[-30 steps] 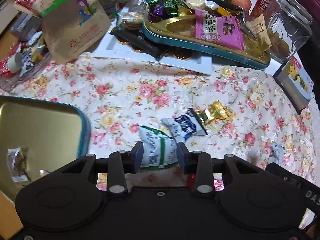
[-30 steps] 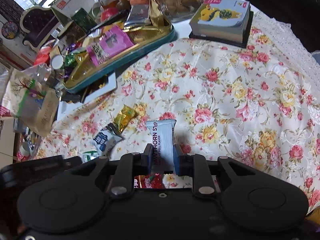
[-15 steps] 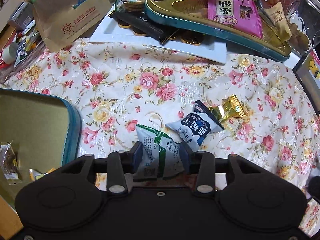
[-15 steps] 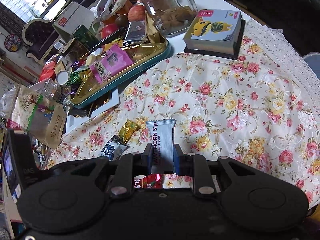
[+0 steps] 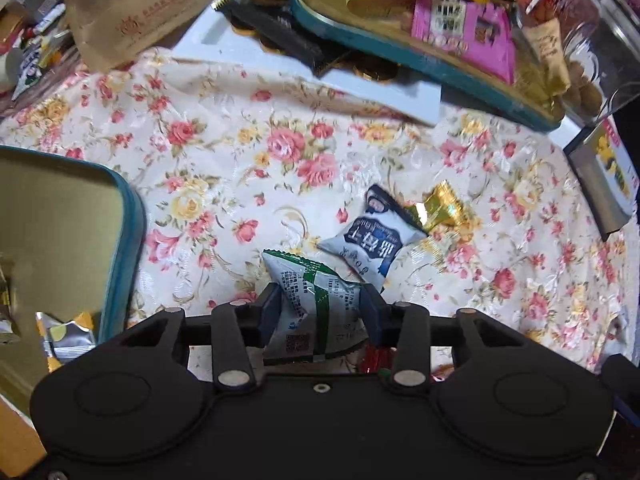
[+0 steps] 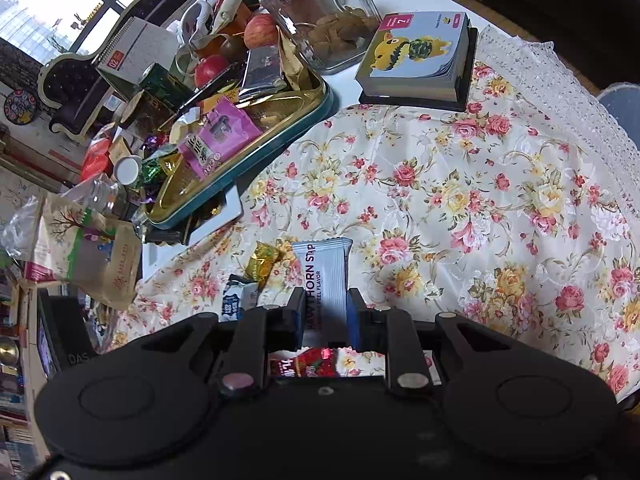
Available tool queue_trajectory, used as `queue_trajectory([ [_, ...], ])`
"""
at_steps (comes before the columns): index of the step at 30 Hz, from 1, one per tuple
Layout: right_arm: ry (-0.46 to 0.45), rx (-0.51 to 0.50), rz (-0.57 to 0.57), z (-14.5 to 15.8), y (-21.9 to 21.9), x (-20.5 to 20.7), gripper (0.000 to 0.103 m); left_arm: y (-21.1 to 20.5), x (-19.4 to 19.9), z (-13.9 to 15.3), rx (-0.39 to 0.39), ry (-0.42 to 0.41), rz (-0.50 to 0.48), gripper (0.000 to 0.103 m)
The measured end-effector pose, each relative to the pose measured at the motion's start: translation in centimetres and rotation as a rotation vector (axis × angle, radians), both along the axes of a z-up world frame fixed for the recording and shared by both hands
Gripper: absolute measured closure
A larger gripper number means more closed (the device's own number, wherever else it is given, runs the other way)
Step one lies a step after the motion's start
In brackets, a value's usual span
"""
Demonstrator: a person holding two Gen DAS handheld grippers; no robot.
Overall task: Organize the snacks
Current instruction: 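Close left gripper on green-white packet while right gripper lifts the hawthorn bar, then carry green-white packet in left gripper and hawthorn bar in right gripper over gold tray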
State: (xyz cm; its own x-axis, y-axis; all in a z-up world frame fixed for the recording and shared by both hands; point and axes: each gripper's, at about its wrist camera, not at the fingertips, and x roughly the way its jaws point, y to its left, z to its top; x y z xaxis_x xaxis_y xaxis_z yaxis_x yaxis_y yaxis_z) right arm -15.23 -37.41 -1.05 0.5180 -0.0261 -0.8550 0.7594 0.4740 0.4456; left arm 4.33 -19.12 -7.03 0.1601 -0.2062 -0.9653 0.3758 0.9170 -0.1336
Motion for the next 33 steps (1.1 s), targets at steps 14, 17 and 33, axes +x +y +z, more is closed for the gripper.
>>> queue_trajectory([
  [14,0.002,-0.027,-0.03,1.2,0.4,0.5,0.08,6.0,2.0,10.5,0.025,-0.117,0.01,0.052],
  [17,0.006,-0.032,-0.004,1.1,1.3,1.5,0.08,8.5,3.1,10.9,0.059,-0.11,0.033,0.052],
  [33,-0.016,-0.026,0.3,0.4,12.5,9.9,0.08,22.3,8.8,9.0,0.123,-0.018,0.222,0.052],
])
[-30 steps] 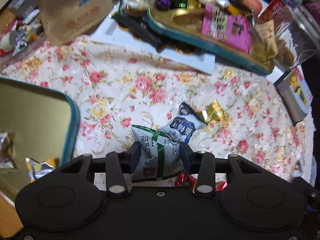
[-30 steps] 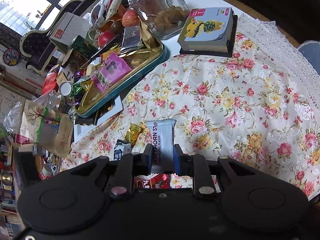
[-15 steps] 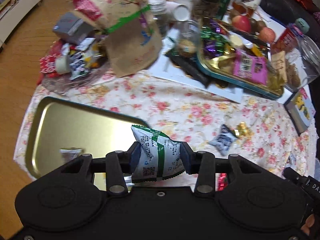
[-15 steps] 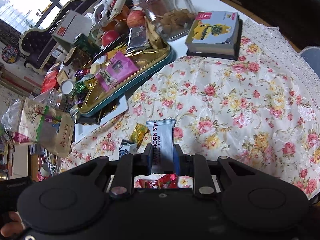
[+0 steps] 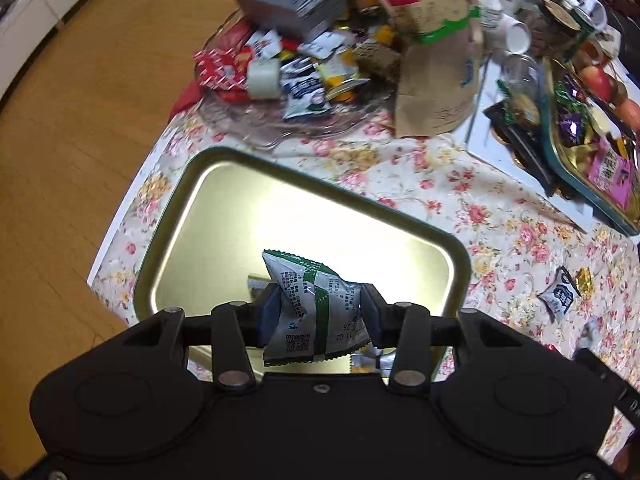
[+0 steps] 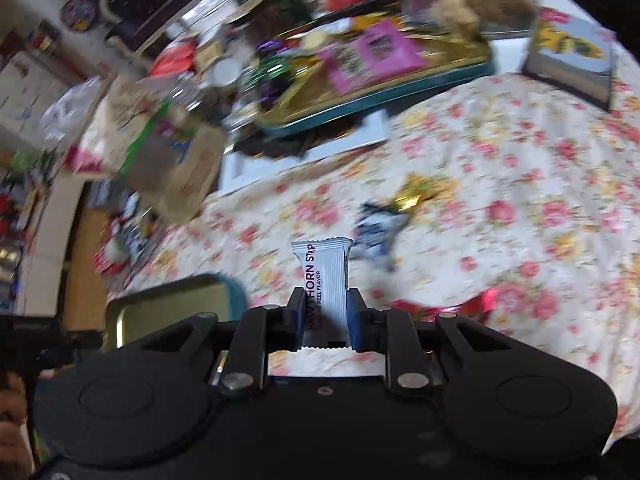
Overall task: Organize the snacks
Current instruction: 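Carry green-white packet in left gripper and hawthorn bar in right gripper over gold tray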
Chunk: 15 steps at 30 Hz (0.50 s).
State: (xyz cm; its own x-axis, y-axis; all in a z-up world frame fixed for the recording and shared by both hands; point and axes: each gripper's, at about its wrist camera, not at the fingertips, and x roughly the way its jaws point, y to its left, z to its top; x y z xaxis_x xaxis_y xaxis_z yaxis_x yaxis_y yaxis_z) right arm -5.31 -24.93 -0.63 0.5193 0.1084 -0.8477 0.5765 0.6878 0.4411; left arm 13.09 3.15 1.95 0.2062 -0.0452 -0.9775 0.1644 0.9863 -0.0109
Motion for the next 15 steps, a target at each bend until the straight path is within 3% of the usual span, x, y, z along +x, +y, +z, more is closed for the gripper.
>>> queue_trajectory([
  [8,-0.108,0.149,0.22,0.7,6.6,3.5,0.08,2.8,0.1,-0.9,0.057,-0.011,0.004,0.051],
  [15,-0.136,0.11,0.341,0.9,10.8,4.8,0.08,4.9,0.4,-0.2,0.015,-0.034,0.053,0.053],
])
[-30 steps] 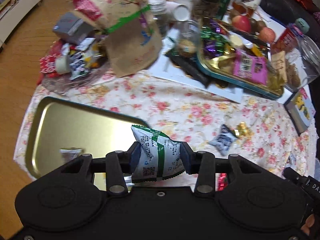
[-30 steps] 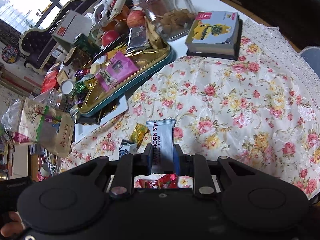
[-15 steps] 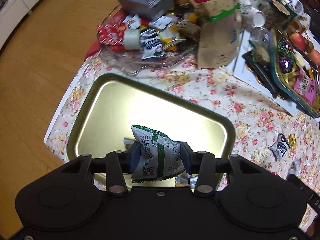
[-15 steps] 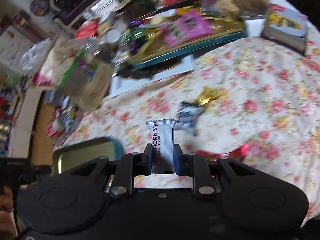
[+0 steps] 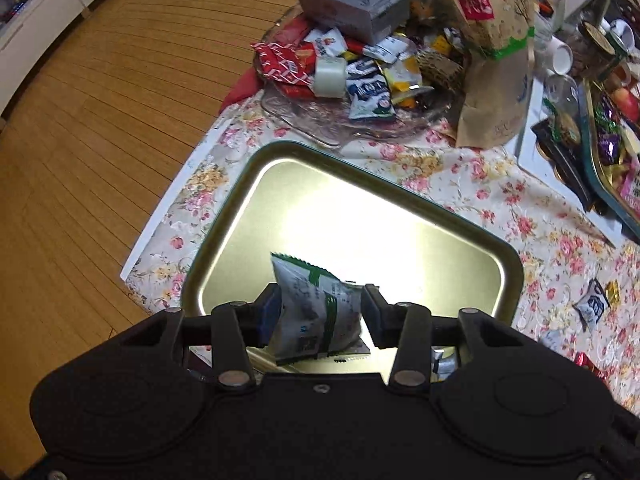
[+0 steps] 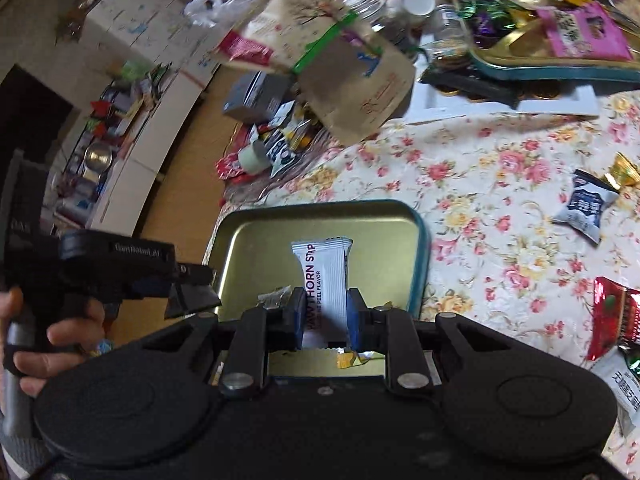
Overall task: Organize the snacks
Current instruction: 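Carry green-white packet in left gripper and hawthorn bar in right gripper over gold tray, then open both grippers to drop the two packets into the gold tray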
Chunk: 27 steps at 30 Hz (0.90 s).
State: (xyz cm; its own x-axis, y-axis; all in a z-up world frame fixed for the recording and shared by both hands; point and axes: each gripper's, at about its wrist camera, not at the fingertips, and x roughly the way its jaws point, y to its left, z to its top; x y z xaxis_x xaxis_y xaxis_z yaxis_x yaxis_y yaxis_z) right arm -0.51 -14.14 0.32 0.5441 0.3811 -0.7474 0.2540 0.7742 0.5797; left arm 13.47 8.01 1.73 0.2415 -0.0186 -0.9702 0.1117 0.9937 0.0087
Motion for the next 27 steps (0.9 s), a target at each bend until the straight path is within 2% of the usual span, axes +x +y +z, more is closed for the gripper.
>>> queue_trajectory([
  [5,-0.009,-0.031,0.041,-0.2,1.7,0.5,0.079,0.3,0.1,0.3,-0.036,-0.003,0.013,0.053],
  [8,-0.057,-0.043,0.055,0.2,2.4,0.4,0.075,-0.1,-0.1,0.2,-0.034,0.005,0.001,0.053],
  [9,-0.08,-0.045,0.05,0.4,2.6,0.4,0.07,-0.3,-0.1,0.1,-0.034,0.007,-0.005,0.053],
  [10,-0.098,-0.044,0.045,0.6,2.6,0.3,0.061,-0.4,-0.2,0.1,-0.037,0.008,-0.01,0.053],
  [11,-0.114,-0.043,0.044,0.9,2.7,0.4,0.059,-0.6,-0.2,0.1,-0.039,0.009,-0.015,0.053],
  [16,-0.14,-0.069,0.017,1.5,1.8,0.3,0.059,-1.3,-0.4,0.2,-0.039,0.009,-0.029,0.053],
  [20,-0.118,-0.102,-0.043,1.2,0.8,0.2,0.059,-2.2,-0.7,0.4,-0.042,0.005,-0.052,0.053],
  [27,-0.029,-0.19,-0.111,0.0,0.2,-0.2,0.059,-4.3,-1.4,-0.1,-0.005,0.011,-0.116,0.053],
])
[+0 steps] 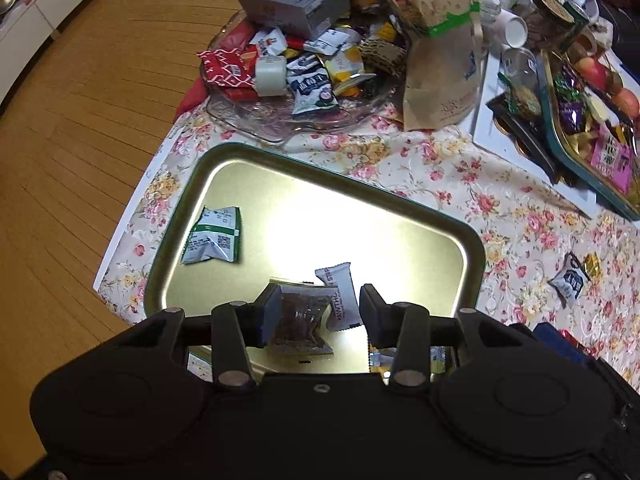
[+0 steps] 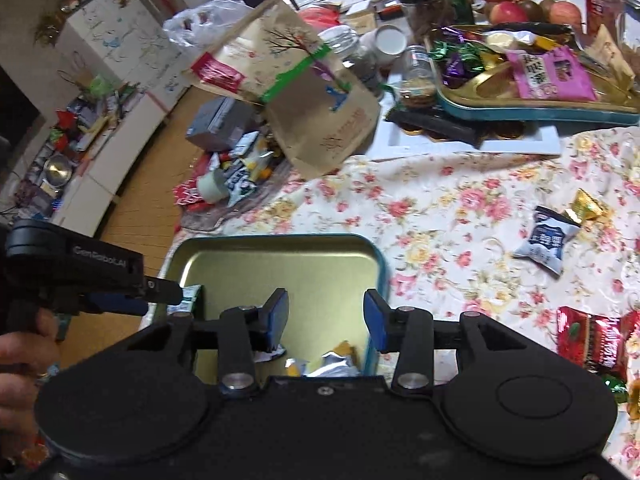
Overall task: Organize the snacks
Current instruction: 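Open both grippers to drop the two packets into the gold tray, then move both open grippers back toward the remaining snacks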
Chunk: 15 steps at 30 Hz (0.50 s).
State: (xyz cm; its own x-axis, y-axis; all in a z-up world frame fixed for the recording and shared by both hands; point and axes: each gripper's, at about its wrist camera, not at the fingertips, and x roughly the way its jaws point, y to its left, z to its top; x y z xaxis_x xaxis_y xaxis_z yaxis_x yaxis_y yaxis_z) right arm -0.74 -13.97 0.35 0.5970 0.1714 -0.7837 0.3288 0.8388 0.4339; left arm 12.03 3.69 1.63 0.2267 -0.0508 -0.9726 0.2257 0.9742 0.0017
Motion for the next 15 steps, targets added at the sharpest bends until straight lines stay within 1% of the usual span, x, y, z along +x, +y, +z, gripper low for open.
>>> queue_trajectory([
  [7,0.038,-0.08,-0.012,-0.5,-0.5,-0.6,0.059,-2.3,-0.6,-0.2,0.019,0.002,-0.042,0.053],
  [15,0.073,-0.051,-0.049,-0.7,-3.3,-1.7,0.059,-6.2,-1.9,-0.2,0.022,0.005,-0.121,0.053],
])
